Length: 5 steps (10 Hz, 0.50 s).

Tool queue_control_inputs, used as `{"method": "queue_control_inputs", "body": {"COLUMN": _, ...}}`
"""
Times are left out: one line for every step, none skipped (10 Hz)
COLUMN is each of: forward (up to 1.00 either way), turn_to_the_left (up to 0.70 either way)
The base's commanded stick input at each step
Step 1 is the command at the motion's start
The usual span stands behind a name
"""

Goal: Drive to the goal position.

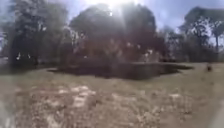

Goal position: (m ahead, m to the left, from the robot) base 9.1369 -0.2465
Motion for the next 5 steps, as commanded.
{"method": "queue_control_inputs", "body": {"forward": 0.70, "turn_to_the_left": 0.00}}
{"method": "queue_control_inputs", "body": {"forward": 0.70, "turn_to_the_left": 0.00}}
{"method": "queue_control_inputs", "body": {"forward": 0.70, "turn_to_the_left": 0.00}}
{"method": "queue_control_inputs", "body": {"forward": 0.70, "turn_to_the_left": 0.00}}
{"method": "queue_control_inputs", "body": {"forward": 0.70, "turn_to_the_left": 0.00}}
